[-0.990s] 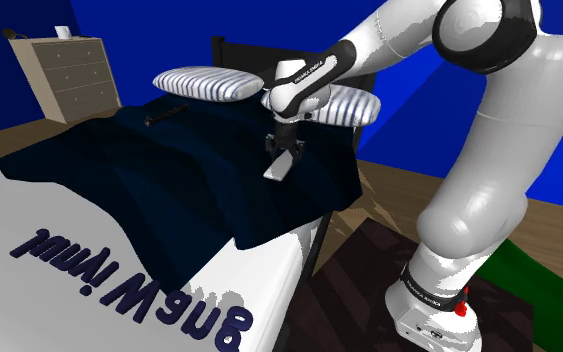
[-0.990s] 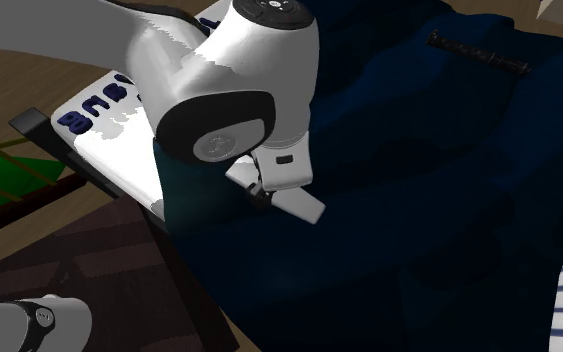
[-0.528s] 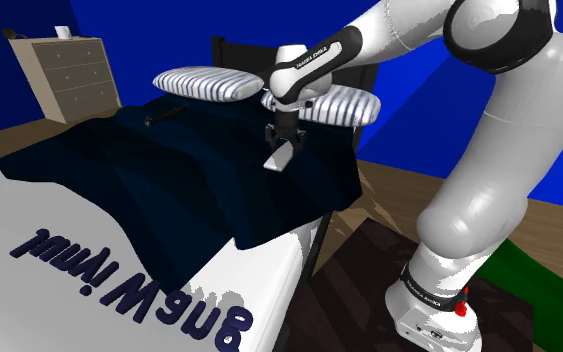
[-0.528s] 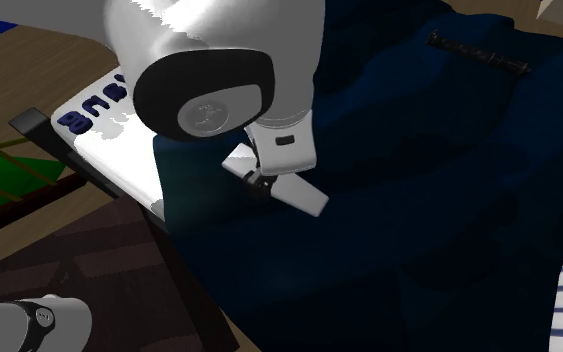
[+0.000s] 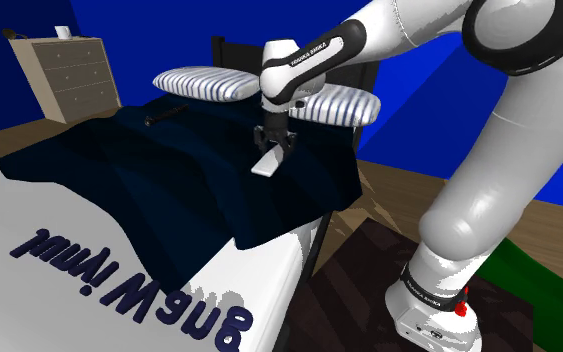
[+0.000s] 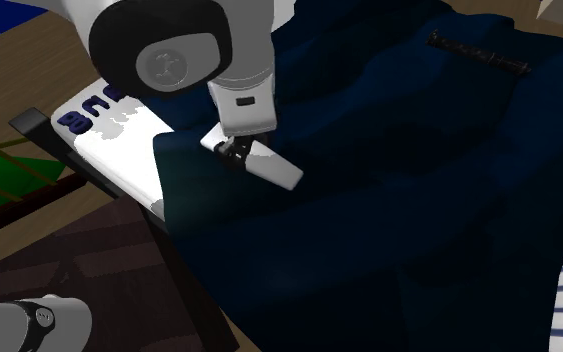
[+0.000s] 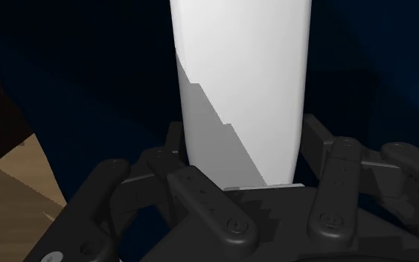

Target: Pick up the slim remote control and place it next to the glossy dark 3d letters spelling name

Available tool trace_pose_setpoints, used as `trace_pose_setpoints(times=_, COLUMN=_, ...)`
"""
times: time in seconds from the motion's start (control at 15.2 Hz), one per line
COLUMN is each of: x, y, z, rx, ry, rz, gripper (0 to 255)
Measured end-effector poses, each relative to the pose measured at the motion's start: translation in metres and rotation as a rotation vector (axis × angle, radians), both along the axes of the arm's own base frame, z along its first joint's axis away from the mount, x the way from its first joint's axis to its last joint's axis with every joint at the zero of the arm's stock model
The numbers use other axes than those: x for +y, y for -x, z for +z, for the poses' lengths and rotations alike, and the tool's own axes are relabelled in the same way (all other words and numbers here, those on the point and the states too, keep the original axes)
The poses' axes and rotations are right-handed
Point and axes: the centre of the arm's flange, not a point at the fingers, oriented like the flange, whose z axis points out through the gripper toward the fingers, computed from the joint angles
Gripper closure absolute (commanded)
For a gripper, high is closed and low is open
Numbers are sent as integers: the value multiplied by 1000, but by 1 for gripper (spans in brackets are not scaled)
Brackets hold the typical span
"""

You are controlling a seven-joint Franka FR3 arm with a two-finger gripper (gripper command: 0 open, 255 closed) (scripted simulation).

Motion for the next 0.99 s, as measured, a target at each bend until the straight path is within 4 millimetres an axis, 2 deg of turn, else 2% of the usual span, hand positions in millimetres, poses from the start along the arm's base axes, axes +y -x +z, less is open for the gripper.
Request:
trace_pose_setpoints(times=0.26, x=56, y=16, z=3, rx=0, ry=0, rz=1, gripper=255)
trace_pose_setpoints(times=0.99, x=193, y=48, z=-1, rx=0, ry=1, rz=1, gripper=255)
